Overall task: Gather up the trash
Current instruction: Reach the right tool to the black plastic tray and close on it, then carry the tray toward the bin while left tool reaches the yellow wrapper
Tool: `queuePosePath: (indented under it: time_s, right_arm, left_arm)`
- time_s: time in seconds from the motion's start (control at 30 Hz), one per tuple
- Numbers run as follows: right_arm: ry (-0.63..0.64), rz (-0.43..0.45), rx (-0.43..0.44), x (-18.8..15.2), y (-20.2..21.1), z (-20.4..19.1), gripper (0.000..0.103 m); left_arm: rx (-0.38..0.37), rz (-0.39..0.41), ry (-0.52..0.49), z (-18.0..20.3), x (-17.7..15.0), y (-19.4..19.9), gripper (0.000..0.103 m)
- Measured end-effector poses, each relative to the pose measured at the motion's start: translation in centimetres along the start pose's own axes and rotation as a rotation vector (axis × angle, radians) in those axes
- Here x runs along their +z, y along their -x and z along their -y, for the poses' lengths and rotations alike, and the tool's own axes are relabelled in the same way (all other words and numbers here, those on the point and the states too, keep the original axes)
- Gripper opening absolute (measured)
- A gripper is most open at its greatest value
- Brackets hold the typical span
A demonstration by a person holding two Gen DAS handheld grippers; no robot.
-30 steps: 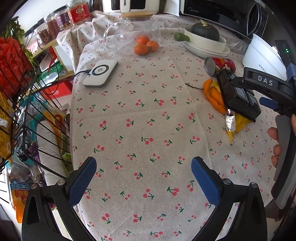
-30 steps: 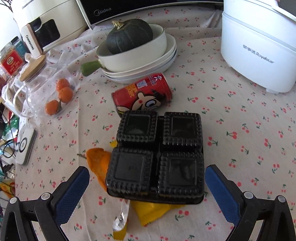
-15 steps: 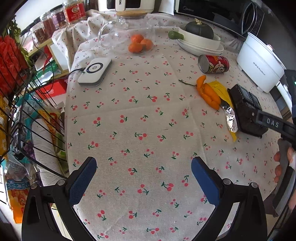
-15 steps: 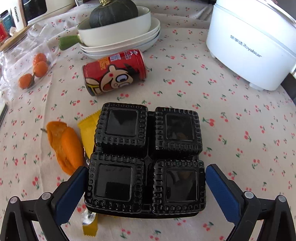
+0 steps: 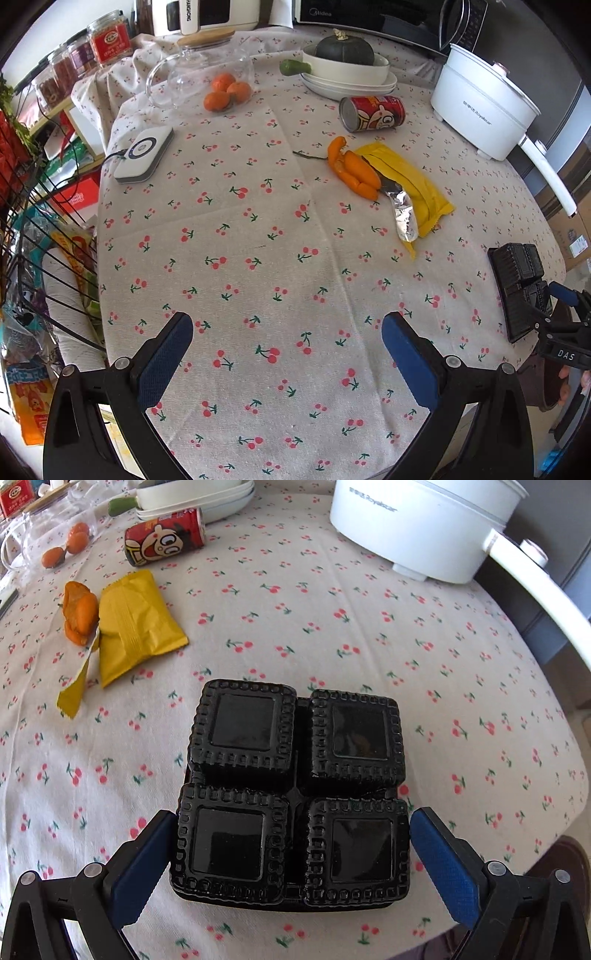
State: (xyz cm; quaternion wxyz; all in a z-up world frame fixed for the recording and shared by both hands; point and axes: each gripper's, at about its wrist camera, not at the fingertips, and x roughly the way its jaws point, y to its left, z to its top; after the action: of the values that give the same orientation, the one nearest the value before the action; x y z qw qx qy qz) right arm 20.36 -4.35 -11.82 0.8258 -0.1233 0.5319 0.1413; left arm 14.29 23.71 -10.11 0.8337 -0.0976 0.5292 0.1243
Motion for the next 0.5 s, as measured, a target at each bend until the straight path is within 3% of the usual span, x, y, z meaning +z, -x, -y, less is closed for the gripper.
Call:
queuePosePath:
  time_s: [0.23, 0.37, 0.5]
  right_arm:
    - [-0.162, 0.014, 0.153, -1.1, 2.0, 3.7, 0.103]
    - [-0.202, -0.002, 0.142, -1.5, 1.4, 4.9, 0.103]
    - [-0.149, 0.004, 0.089, -1.7, 1.0, 4.1, 0.103]
  left_arm:
    - [-0.008, -0.003, -0.019, 1.1, -0.1, 0.1, 0.103]
    - [-0.005, -0.007, -0.028, 1.5, -0.2, 0.0, 0.103]
    - [-0.009, -0.012, -0.032, 1.7, -0.4, -0.1, 0.103]
